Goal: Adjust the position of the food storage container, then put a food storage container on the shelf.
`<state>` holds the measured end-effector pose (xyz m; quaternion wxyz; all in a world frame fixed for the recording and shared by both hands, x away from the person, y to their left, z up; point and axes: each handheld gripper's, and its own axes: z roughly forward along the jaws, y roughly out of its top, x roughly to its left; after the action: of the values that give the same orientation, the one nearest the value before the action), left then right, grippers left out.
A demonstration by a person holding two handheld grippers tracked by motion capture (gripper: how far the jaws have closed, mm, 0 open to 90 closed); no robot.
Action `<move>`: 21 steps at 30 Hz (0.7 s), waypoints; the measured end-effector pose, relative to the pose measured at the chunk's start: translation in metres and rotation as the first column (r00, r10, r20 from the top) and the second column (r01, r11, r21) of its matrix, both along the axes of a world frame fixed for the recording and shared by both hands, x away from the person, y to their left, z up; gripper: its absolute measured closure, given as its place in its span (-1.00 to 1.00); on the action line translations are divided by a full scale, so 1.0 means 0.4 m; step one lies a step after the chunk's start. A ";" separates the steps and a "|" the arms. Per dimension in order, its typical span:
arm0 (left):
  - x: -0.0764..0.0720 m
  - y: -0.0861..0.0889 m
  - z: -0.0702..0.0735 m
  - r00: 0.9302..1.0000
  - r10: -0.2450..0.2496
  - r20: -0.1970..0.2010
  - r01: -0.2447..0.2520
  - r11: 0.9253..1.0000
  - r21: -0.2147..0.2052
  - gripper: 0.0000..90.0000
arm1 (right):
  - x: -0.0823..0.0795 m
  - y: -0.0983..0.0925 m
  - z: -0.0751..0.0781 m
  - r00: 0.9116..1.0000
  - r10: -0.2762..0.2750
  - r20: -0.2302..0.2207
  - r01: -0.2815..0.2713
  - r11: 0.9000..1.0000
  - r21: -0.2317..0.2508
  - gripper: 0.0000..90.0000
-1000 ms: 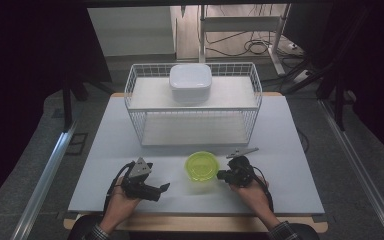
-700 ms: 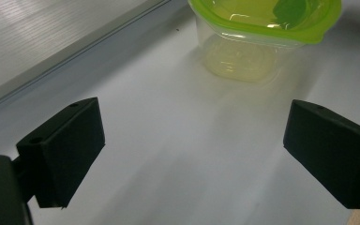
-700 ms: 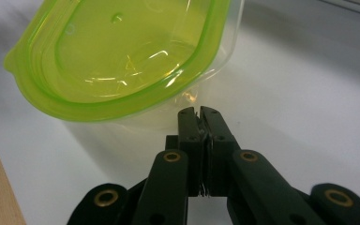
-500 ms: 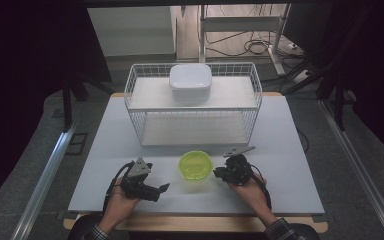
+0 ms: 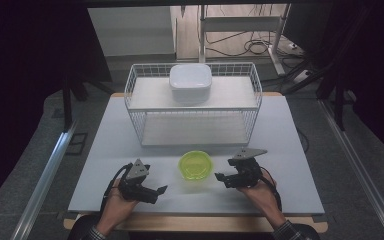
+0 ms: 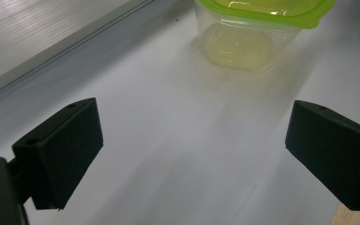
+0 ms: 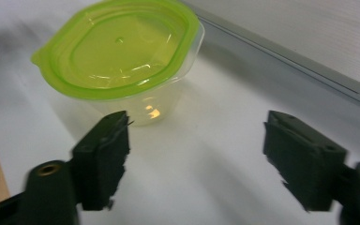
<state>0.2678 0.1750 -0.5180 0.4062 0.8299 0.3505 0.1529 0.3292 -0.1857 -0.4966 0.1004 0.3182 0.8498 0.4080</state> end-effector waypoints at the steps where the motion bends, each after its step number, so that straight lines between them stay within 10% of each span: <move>1: -0.001 0.002 0.000 1.000 0.001 0.001 -0.001 1.000 -0.002 -0.91 | 0.001 -0.002 0.000 1.000 0.003 0.001 -0.003 1.000 0.006 -0.56; 21: -0.001 0.005 -0.006 1.000 0.000 -0.006 0.000 1.000 -0.004 -0.91 | 0.020 -0.011 0.003 1.000 0.002 -0.013 -0.002 1.000 0.016 -0.83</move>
<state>0.2674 0.1770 -0.5204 0.4070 0.8295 0.3520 0.1497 0.3371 -0.1900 -0.4956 0.0918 0.3208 0.8475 0.4127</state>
